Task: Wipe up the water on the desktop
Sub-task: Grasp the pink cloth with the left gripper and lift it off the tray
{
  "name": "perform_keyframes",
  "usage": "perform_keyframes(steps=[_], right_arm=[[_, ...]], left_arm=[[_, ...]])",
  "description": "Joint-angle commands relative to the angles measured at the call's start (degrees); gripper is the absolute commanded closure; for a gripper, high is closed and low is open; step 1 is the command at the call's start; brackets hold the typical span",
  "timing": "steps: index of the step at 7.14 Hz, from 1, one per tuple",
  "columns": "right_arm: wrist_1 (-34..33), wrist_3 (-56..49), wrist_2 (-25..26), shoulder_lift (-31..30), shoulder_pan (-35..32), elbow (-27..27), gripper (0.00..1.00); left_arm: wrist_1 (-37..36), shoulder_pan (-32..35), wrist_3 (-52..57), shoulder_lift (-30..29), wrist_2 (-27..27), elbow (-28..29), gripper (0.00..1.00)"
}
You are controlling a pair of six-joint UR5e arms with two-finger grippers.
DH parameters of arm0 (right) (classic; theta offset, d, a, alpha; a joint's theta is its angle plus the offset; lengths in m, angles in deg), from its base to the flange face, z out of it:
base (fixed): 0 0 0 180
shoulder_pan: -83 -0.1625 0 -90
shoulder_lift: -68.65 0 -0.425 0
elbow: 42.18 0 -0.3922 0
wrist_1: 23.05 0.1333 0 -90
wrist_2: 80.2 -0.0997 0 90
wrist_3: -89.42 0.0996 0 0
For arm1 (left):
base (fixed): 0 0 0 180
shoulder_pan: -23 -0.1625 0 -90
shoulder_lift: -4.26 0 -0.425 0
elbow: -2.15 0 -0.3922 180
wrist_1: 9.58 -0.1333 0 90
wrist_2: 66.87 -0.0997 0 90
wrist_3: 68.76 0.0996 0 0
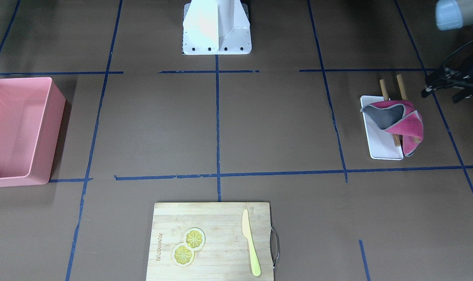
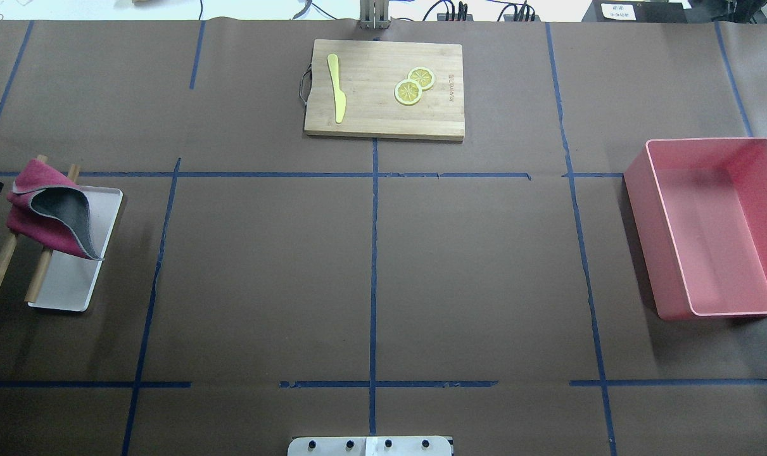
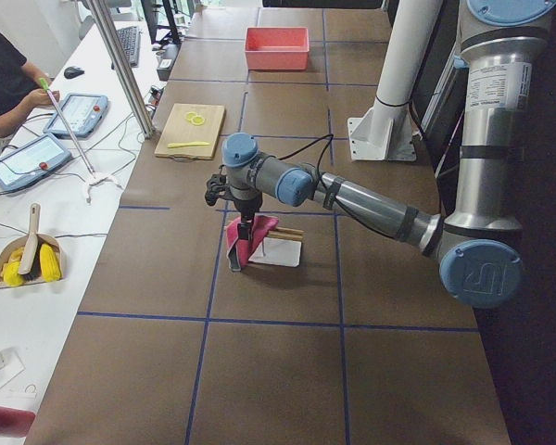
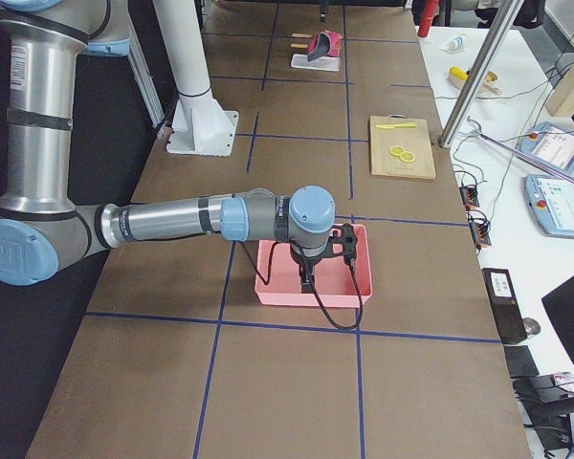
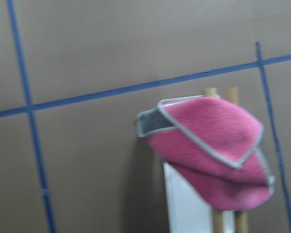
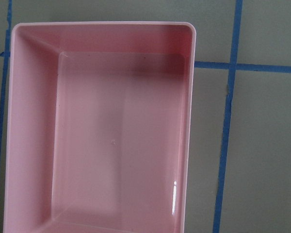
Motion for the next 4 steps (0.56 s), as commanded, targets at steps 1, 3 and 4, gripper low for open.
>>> perform_keyframes(steps=[1,3,4], right_arm=[[0.03,-0.12,-1.21,-0.07,0.0,-0.02,0.0],[0.03,-0.12,-1.21,-0.07,0.09,-0.11,0.0],[-0.06,-0.12,-1.21,-0.07,0.09,-0.11,0.0]], left_arm=[[0.07,-4.7,-2.78,-1.49,-3.65,0.78,0.0],[0.07,-6.38,-3.3,-2.45,-6.21,0.88,0.0],[0.07,-7.35,-3.22,-2.63,-7.78,1.05,0.0]])
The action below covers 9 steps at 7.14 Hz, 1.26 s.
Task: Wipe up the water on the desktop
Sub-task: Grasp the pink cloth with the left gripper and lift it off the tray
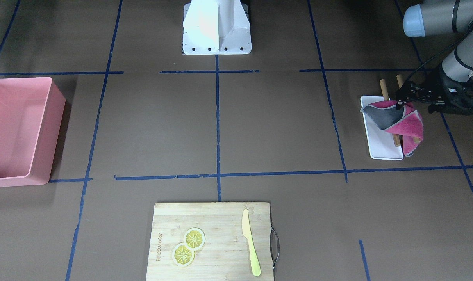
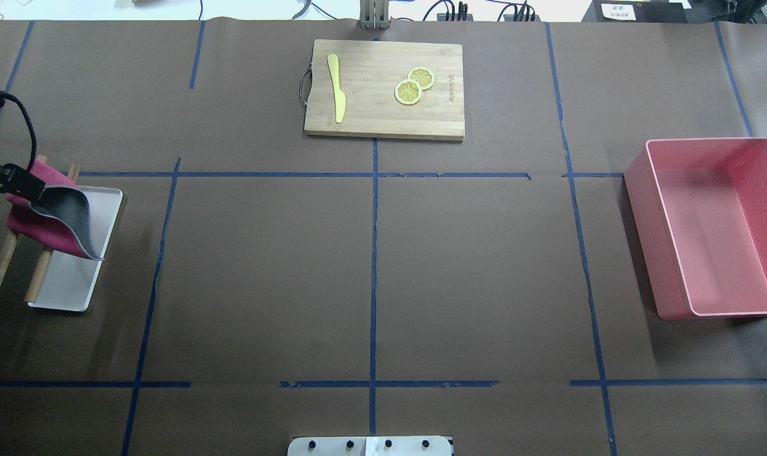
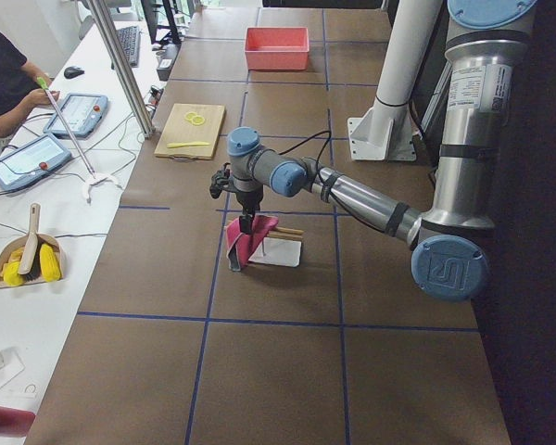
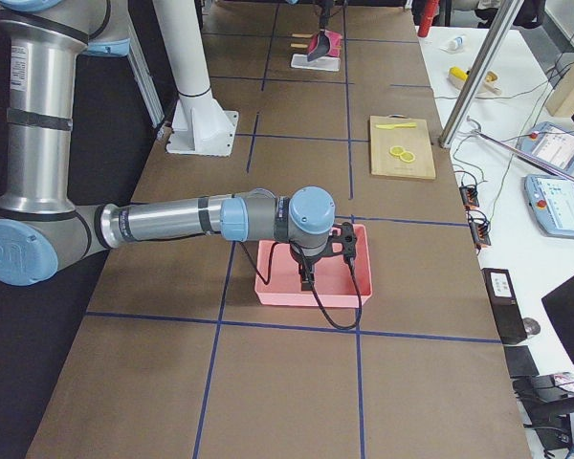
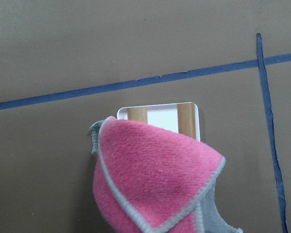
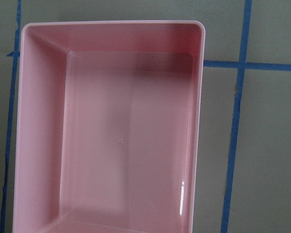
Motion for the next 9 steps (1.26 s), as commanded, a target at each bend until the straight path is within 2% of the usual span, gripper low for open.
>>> perform_keyframes(steps=[1,2,3,5,6,7,9], right_arm=[[-0.05,-0.01,-0.04,-0.01,0.02,-0.02,0.0],[-0.05,-0.01,-0.04,-0.01,0.02,-0.02,0.0],[-0.05,-0.01,-0.04,-0.01,0.02,-0.02,0.0],[0.04,-0.01,-0.04,-0.01,0.02,-0.02,0.0],[0.04,-0.01,-0.04,-0.01,0.02,-0.02,0.0],[-0.05,-0.01,-0.04,-0.01,0.02,-0.02,0.0],[-0.05,-0.01,-0.04,-0.01,0.02,-0.02,0.0]], left_arm=[[0.09,-1.93,-0.18,-0.55,-4.18,0.34,0.04],[0.09,-2.2,-0.09,-1.16,-4.38,1.04,0.08],[0.17,-2.2,-0.09,-1.42,-4.38,1.83,0.19],[0.0,-2.12,-0.35,-1.95,-4.47,1.92,0.73],[0.0,-2.2,-0.35,-2.04,-4.38,1.92,0.96],[0.0,-2.12,-0.53,-2.13,-4.21,1.83,1.0],[-0.44,-2.12,-5.16,-3.96,-4.2,0.87,1.0]])
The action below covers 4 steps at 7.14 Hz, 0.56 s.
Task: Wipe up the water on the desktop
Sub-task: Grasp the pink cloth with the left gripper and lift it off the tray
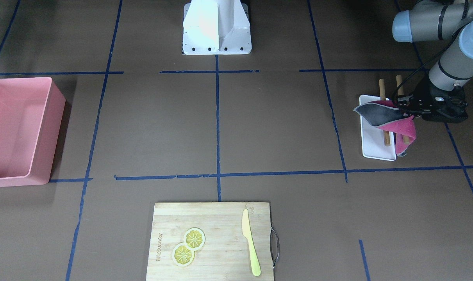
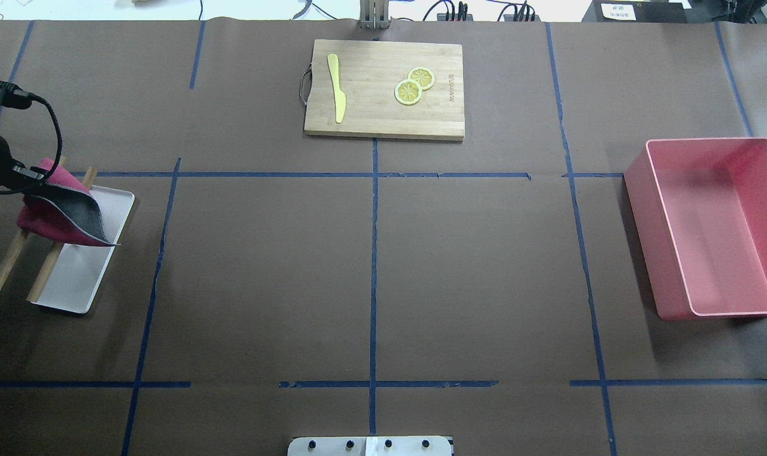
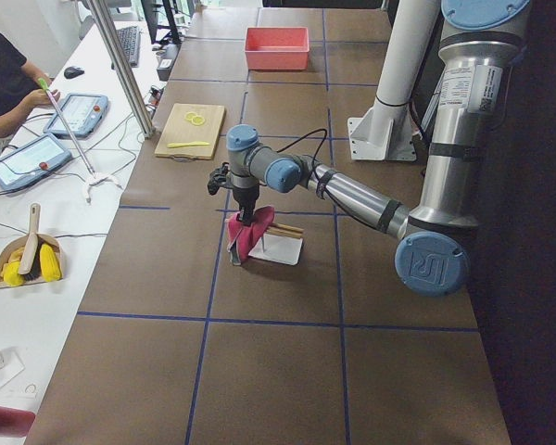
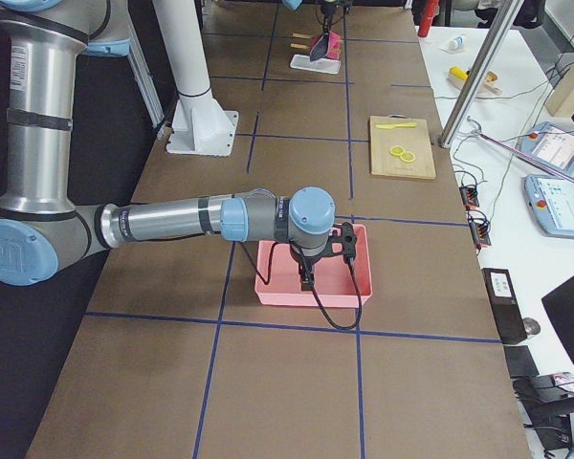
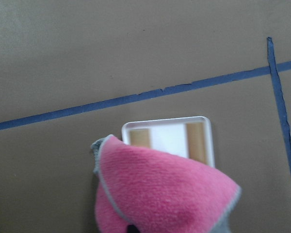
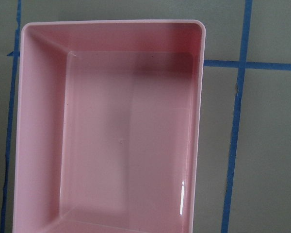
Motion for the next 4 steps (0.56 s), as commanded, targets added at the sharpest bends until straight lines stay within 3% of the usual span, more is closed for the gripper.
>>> perform_keyframes(steps=[1,4], right_arm=[[-0.01,0.0,0.0,0.0,0.0,-0.09,0.0],[0.07,0.09,-0.09,0.09,0.09,0.0,0.0]], left_arm=[[-0.38,0.04,-2.7,-1.23,0.02,-1.06,1.0],[-1.34,0.13,-7.42,-1.41,0.46,-7.72,1.0]])
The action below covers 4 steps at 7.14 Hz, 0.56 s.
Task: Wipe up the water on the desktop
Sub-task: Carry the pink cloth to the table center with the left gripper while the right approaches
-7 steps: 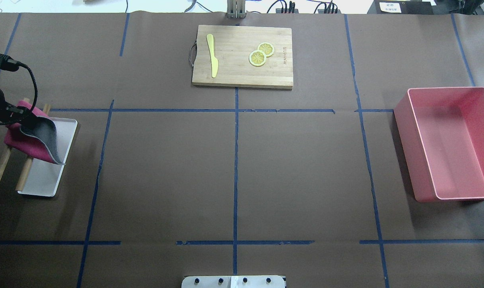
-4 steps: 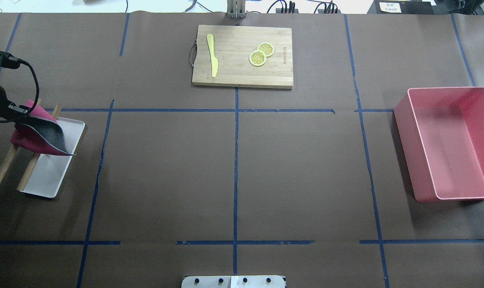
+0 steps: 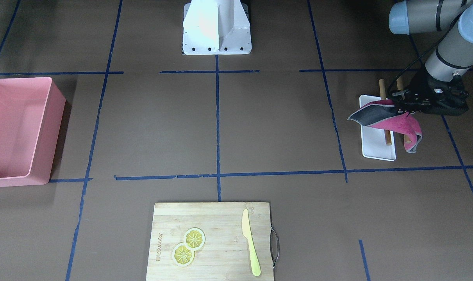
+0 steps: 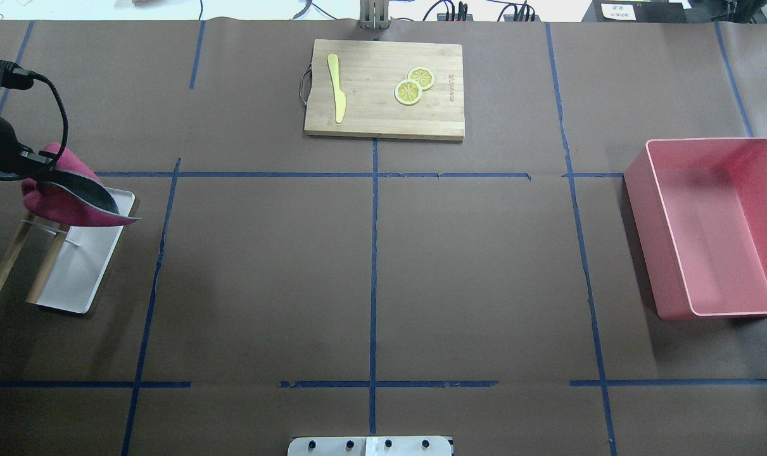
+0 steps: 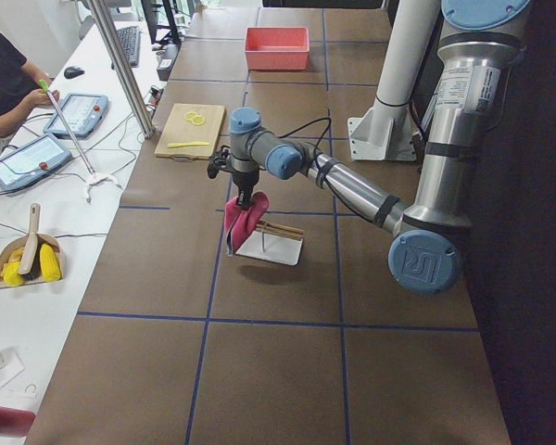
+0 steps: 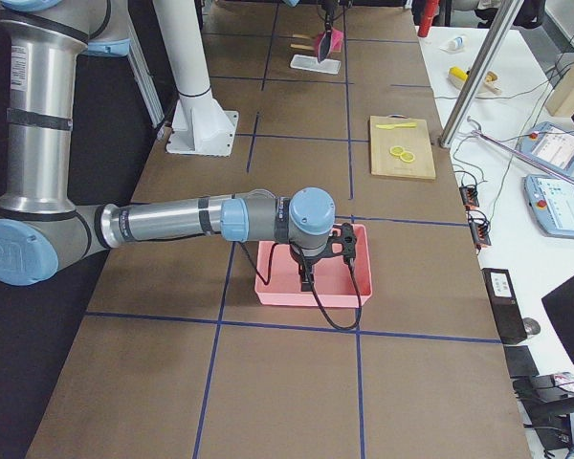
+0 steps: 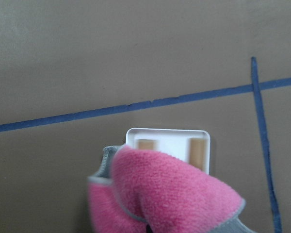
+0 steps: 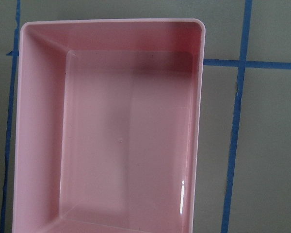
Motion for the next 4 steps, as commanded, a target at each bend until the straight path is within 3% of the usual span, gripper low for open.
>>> perform_keyframes(steps=[1,2,4], right_arm=[[0.07,0.16,-0.64,0.59,0.54,0.38,0.0],[0.16,0.94,-2.65,0.77,1.41,1.34,0.0],[0.25,10.65,-2.84,4.18,4.57,4.59,0.0]], left_arm=[[-0.67,-0.11,-7.14,-2.5,2.23,-3.66,1.0],[-0.59,-0.11,-12.92,-5.57,6.52,-3.58,1.0],[-0.58,-4.91,-24.7,-11.99,6.82,-3.49,1.0]])
